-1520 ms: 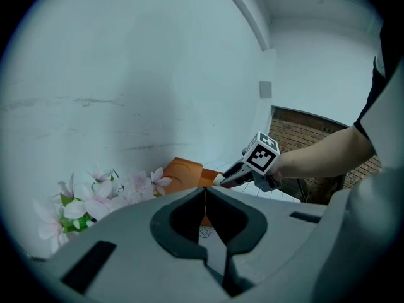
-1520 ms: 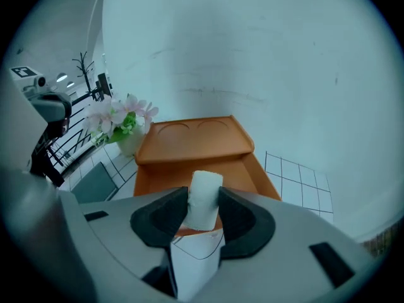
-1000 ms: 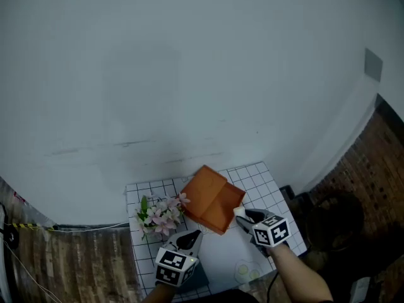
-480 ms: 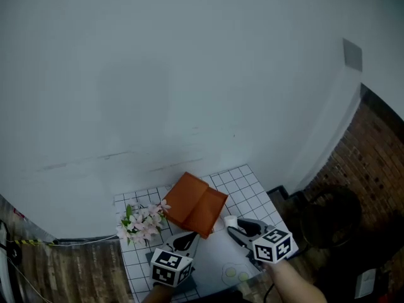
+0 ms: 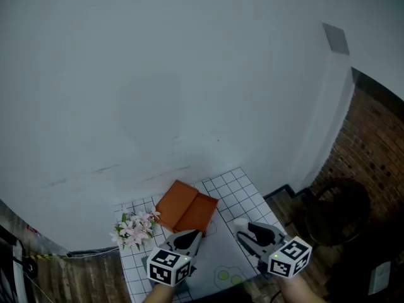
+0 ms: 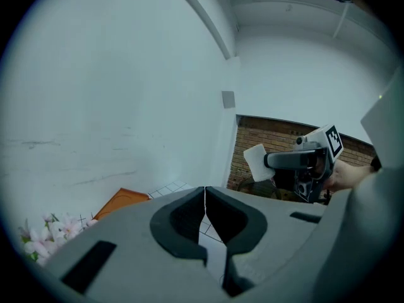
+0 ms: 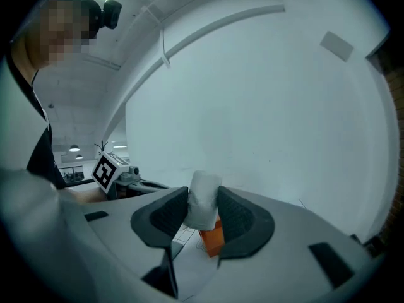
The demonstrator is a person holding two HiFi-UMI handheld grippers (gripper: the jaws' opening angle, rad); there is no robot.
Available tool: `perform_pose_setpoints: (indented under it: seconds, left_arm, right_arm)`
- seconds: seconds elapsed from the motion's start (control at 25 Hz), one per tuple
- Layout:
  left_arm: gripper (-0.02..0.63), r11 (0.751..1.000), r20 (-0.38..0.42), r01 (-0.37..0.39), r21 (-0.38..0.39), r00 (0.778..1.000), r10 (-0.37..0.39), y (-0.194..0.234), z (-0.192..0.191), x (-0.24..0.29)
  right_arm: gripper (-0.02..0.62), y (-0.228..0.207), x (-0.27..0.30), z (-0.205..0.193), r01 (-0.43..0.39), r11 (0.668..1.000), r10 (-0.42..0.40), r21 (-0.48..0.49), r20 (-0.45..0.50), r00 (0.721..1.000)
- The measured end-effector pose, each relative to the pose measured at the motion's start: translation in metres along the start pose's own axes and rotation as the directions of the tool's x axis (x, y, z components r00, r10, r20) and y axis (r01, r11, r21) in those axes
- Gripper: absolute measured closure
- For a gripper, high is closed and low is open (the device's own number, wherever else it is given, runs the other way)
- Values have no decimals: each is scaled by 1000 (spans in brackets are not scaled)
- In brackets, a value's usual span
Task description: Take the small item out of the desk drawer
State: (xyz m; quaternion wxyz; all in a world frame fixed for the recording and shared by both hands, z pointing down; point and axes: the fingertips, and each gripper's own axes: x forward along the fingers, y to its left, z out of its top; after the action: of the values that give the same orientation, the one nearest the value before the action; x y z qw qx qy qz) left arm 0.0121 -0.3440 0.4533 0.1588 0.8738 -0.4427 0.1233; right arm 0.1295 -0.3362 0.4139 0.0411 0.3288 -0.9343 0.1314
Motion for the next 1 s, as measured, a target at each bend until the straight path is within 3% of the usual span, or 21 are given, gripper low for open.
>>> perform_pose_setpoints:
  seconds: [0.28, 0.56, 0.8, 1.0]
  left_arm:
    - [594, 1000, 57, 6, 16, 998, -7, -32, 31, -6]
    - [594, 999, 78, -22, 47, 997, 19, -35, 40, -7]
    - [594, 993, 65, -43, 107, 997, 36, -41, 40, 2]
    - [594, 993, 75, -41, 109, 997, 33, -46, 42, 5]
  right_arm:
    - [446, 3, -56, 25, -63, 998, 60, 18, 160, 985]
    - [446, -1, -91, 39, -44, 999, 35, 26, 271, 962]
    - [446, -12, -101, 38, 6, 999, -17, 37, 282, 959]
    - [446, -13, -100, 32, 24, 1000, -28, 18, 251, 967]
